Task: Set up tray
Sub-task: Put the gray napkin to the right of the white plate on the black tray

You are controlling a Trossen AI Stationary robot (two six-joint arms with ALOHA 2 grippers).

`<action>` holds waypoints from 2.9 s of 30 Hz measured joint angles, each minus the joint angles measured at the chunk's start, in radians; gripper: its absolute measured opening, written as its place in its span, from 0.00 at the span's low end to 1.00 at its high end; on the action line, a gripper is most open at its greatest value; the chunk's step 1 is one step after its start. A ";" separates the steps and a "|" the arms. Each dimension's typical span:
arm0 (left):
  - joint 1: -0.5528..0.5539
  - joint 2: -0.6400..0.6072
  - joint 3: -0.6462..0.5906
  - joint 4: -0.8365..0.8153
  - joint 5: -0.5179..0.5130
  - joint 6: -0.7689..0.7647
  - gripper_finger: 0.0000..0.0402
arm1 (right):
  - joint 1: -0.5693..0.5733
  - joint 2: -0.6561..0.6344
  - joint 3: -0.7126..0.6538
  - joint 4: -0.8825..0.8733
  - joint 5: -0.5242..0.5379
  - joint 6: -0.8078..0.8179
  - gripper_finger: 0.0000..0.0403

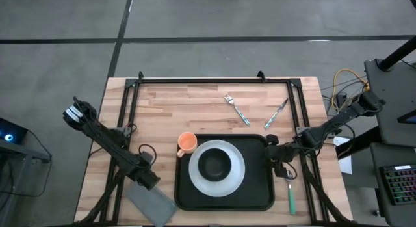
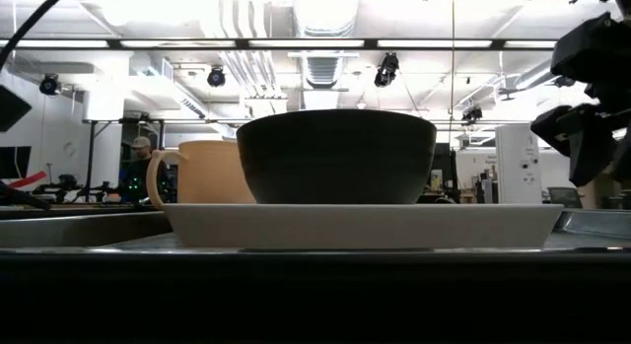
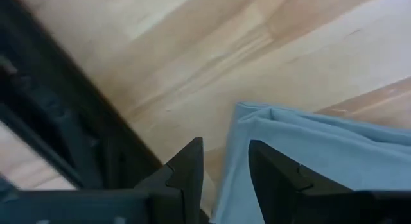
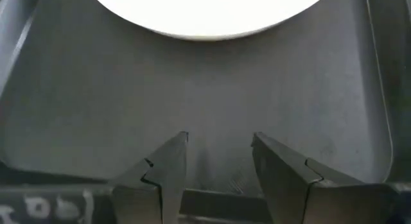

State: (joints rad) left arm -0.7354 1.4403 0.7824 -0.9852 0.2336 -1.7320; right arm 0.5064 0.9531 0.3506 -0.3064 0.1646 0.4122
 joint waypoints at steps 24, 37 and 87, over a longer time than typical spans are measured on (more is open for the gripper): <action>-0.017 -0.005 -0.166 0.332 0.024 0.027 0.14 | 0.005 0.000 -0.020 0.031 -0.005 0.020 0.38; -0.016 -0.030 0.066 0.136 -0.017 0.029 0.00 | 0.003 0.000 -0.020 0.066 0.065 -0.023 0.32; 0.204 0.267 1.313 -0.586 -0.193 0.526 0.00 | -0.024 0.011 0.266 0.280 0.282 -0.214 0.44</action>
State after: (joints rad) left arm -0.5318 1.7077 2.0956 -1.5711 0.0403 -1.2055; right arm 0.4822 0.9640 0.6163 -0.0260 0.4463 0.1978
